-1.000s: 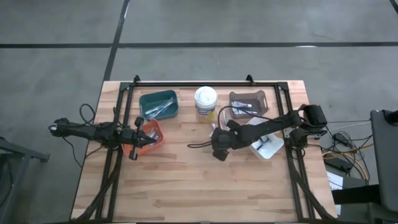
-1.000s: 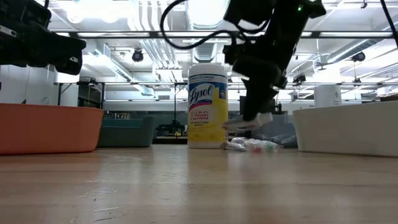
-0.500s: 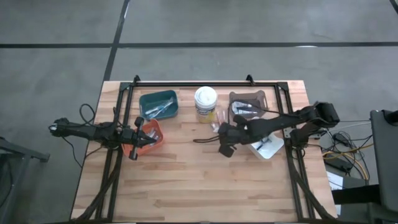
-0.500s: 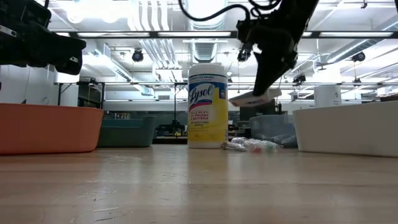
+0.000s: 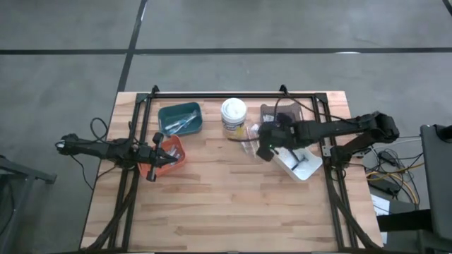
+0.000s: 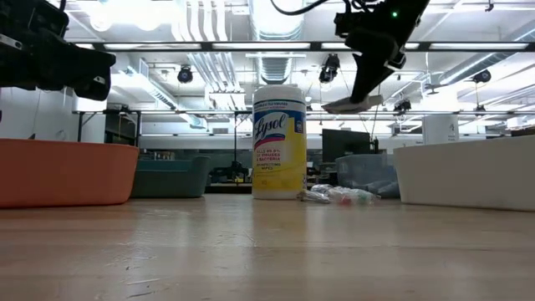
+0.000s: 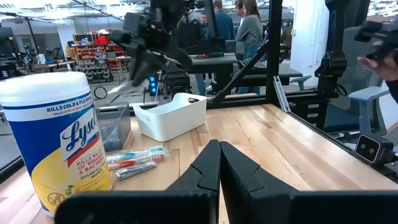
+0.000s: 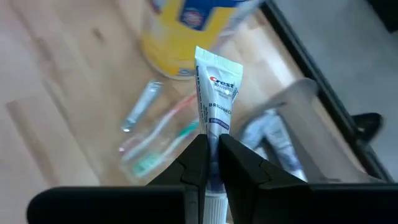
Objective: Pick & Place Travel size toiletries
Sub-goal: Put the toothpaste into the black bin, then put the orange toothbrush into the blue bin
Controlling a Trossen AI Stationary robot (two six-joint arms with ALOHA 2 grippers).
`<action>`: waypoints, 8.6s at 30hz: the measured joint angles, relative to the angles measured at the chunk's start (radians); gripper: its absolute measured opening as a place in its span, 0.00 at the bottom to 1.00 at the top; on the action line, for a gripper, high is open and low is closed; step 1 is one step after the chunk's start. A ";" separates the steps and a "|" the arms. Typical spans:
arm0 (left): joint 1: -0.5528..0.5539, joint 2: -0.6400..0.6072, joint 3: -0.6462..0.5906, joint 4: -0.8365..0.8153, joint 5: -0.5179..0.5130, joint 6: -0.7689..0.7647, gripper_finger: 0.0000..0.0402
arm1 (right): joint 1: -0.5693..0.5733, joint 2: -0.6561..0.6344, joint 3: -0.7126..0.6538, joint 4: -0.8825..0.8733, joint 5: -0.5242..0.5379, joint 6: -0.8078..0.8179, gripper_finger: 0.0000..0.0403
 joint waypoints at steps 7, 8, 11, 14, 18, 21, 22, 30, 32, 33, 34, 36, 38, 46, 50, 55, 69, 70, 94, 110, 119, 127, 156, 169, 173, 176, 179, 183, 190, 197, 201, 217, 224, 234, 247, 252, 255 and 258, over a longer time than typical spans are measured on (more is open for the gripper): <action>0.000 0.000 0.000 0.000 0.000 0.000 0.02 | -0.088 -0.063 0.000 -0.072 0.000 -0.038 0.09; 0.000 0.000 0.000 0.000 0.000 0.000 0.02 | -0.100 -0.070 0.000 -0.080 0.000 -0.038 0.09; 0.000 0.000 0.000 0.000 0.000 0.000 0.02 | -0.133 -0.088 0.000 -0.105 0.000 -0.038 0.09; 0.000 0.000 0.000 0.000 0.000 0.000 0.02 | -0.165 -0.106 0.000 -0.131 0.000 -0.044 0.09; 0.000 0.000 0.000 0.000 0.000 0.000 0.02 | -0.204 -0.118 0.000 -0.162 0.000 -0.049 0.09; 0.000 0.000 0.000 0.000 0.000 0.000 0.02 | -0.232 -0.120 0.000 -0.202 -0.001 -0.049 0.09; 0.000 0.000 0.000 0.000 0.000 0.000 0.02 | -0.241 -0.120 0.000 -0.214 -0.001 -0.048 0.09; 0.000 0.000 0.000 0.000 0.000 0.000 0.02 | -0.298 -0.120 -0.057 -0.216 -0.006 -0.045 0.09; 0.000 0.000 0.000 0.000 0.000 0.000 0.02 | -0.311 -0.122 -0.073 -0.213 -0.007 -0.045 0.09; 0.000 0.000 0.000 0.000 0.000 0.000 0.02 | -0.316 -0.122 -0.079 -0.211 -0.007 -0.045 0.09; 0.000 0.000 0.000 0.000 0.000 0.000 0.02 | -0.320 -0.124 -0.083 -0.211 -0.007 -0.046 0.09; 0.000 0.000 0.000 0.000 0.000 0.000 0.02 | -0.326 -0.125 -0.086 -0.210 -0.007 -0.047 0.09; 0.000 0.000 0.000 0.000 0.000 0.000 0.02 | -0.328 -0.125 -0.088 -0.210 -0.007 -0.049 0.09; 0.000 0.000 0.000 0.000 0.000 0.000 0.02 | -0.334 -0.124 -0.139 -0.124 0.092 -0.050 0.09; 0.000 0.000 0.000 0.000 0.000 0.000 0.02 | -0.337 -0.124 -0.187 -0.052 0.102 -0.050 0.09; 0.000 0.000 0.000 0.000 0.000 0.000 0.02 | -0.342 -0.124 -0.244 0.052 0.103 -0.110 0.09; 0.000 0.000 0.000 0.000 0.000 0.000 0.02 | -0.382 -0.124 -0.259 0.182 0.259 -0.256 0.22; 0.000 0.000 0.000 0.000 0.000 0.000 0.02 | -0.383 -0.124 -0.259 0.188 0.262 -0.256 0.24; 0.000 0.000 0.000 0.000 0.000 0.000 0.02 | -0.384 -0.125 -0.257 0.249 -0.005 -0.700 0.35; 0.000 0.000 0.000 0.000 0.000 0.000 0.02 | -0.378 -0.123 -0.256 0.406 -0.479 -0.699 0.34; 0.000 0.000 0.000 -0.001 0.000 0.000 0.02 | -0.316 -0.085 -0.256 0.414 -0.483 -0.411 0.34; 0.000 0.000 0.000 -0.001 0.000 0.000 0.02 | -0.246 -0.016 -0.257 0.439 -0.483 -0.327 0.34; 0.000 0.000 0.000 0.000 0.000 0.000 0.02 | -0.128 0.407 -0.094 0.390 -0.165 -0.144 0.34; 0.000 0.000 0.000 0.000 0.000 0.000 0.02 | -0.127 0.444 -0.067 0.353 -0.220 -0.089 0.22; 0.000 0.000 0.000 0.000 0.000 0.000 0.02 | -0.127 0.431 -0.065 0.331 -0.248 -0.086 0.10; 0.000 0.000 0.000 0.000 0.000 0.000 0.02 | -0.128 0.425 -0.065 0.314 -0.274 -0.087 0.05; 0.000 0.000 0.000 0.000 0.000 0.000 0.02 | -0.130 0.420 -0.064 0.309 -0.308 -0.089 0.05; 0.000 0.000 0.000 0.000 0.000 0.000 0.02 | -0.136 0.405 -0.064 0.299 -0.357 -0.093 0.05; 0.000 0.000 0.000 0.000 0.000 0.000 0.02 | -0.137 0.332 -0.064 0.273 -0.367 -0.093 0.04; 0.000 0.000 0.000 0.000 0.000 0.000 0.02 | -0.137 0.231 -0.065 0.283 -0.446 -0.144 0.04; 0.000 0.000 0.000 0.000 0.000 0.000 0.02 | -0.137 0.181 -0.065 0.320 -0.555 -0.219 0.04; 0.000 0.000 0.000 0.000 0.000 -0.002 0.02 | -0.137 0.158 -0.065 0.538 -0.667 -0.447 0.04; 0.000 0.000 0.000 0.000 0.000 -0.034 0.02 | -0.137 0.166 -0.065 0.581 -0.667 -0.443 0.04; 0.000 0.000 0.000 0.035 -0.002 -0.027 0.02 | -0.133 0.166 -0.067 0.688 -0.691 -0.438 0.04; 0.000 0.000 0.000 0.172 -0.002 -0.028 0.02 | -0.131 0.166 -0.072 0.706 -0.692 -0.444 0.04; 0.001 0.003 0.000 0.182 -0.028 -0.015 0.02 | -0.131 0.166 -0.073 0.738 -0.691 -0.475 0.04; 0.002 0.016 0.000 0.179 -0.092 -0.026 0.02 | -0.131 0.166 -0.073 0.762 -0.691 -0.508 0.04; 0.002 0.039 0.000 0.193 -0.141 -0.019 0.08 | -0.132 0.166 -0.073 0.790 -0.691 -0.534 0.04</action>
